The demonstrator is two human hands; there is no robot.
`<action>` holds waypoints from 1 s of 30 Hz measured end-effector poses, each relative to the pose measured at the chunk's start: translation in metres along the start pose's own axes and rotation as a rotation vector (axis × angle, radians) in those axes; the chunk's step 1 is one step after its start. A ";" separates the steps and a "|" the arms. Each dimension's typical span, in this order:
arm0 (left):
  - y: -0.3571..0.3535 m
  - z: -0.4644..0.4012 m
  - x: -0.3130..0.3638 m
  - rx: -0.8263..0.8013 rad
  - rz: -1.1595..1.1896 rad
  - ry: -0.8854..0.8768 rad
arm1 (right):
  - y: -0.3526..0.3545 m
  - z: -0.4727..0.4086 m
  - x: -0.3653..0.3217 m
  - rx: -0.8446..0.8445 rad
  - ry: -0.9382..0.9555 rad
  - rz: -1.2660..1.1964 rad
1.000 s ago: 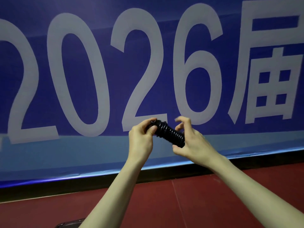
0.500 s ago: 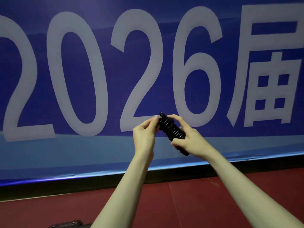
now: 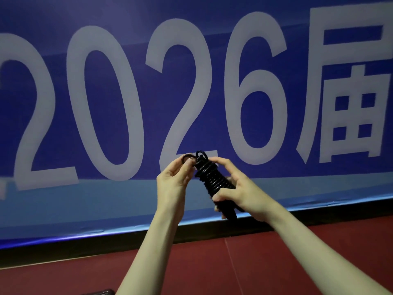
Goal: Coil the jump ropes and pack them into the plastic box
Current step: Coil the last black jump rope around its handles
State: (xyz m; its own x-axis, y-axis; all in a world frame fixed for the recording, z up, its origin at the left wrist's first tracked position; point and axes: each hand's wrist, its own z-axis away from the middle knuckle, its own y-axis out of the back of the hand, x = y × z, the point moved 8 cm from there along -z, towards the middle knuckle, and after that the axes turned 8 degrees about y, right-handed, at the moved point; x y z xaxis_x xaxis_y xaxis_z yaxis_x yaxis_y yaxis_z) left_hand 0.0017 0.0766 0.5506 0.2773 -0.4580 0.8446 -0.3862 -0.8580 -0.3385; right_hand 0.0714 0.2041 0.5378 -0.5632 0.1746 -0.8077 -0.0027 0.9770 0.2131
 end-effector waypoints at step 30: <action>-0.006 0.015 0.067 0.128 -0.902 -0.801 | -0.002 -0.002 0.001 -0.024 0.042 0.178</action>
State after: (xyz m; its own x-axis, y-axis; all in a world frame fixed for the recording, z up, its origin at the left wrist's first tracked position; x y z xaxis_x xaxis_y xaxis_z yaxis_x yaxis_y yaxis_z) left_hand 0.0356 0.0482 0.6029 0.8847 0.3413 0.3175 0.3040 -0.9388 0.1621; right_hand 0.0689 0.2020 0.5375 -0.5905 0.3390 -0.7324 0.0808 0.9278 0.3643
